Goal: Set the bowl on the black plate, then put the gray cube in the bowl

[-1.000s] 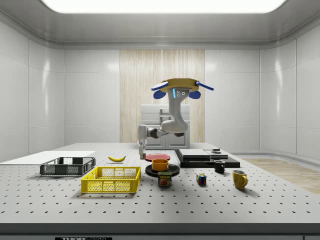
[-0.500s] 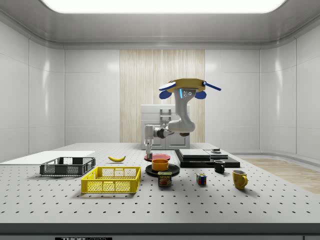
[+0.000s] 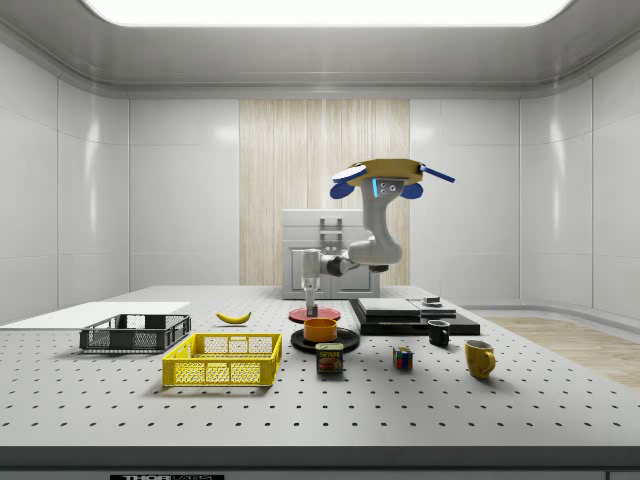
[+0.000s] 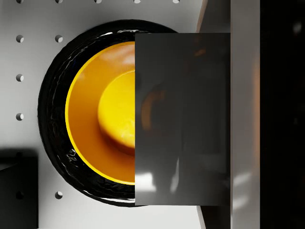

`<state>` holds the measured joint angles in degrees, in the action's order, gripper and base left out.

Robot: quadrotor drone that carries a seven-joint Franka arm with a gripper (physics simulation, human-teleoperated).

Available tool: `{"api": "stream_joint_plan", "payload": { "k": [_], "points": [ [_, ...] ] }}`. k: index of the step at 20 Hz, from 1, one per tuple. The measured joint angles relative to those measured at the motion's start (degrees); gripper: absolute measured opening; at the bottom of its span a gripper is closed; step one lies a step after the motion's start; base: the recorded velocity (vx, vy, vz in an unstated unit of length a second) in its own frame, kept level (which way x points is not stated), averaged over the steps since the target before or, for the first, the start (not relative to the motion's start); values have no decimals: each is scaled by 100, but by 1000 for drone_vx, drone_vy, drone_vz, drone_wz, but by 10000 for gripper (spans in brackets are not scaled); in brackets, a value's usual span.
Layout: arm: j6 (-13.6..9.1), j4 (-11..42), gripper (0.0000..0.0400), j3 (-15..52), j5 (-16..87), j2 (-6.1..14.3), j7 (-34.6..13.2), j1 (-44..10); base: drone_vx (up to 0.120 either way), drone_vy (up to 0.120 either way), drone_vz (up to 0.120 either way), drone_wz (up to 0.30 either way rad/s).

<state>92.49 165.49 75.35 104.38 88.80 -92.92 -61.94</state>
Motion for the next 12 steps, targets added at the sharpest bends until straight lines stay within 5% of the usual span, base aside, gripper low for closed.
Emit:
{"api": "stream_joint_plan", "payload": {
  "k": [5, 12],
  "points": [
    [5, 0, 250, 1, -2, 5, -1, -2, -112, 0, -80, 0],
    [131, -81, 250, -338, 317, 26, -3, -57, 0, 0, 0, 0]
  ]
}}
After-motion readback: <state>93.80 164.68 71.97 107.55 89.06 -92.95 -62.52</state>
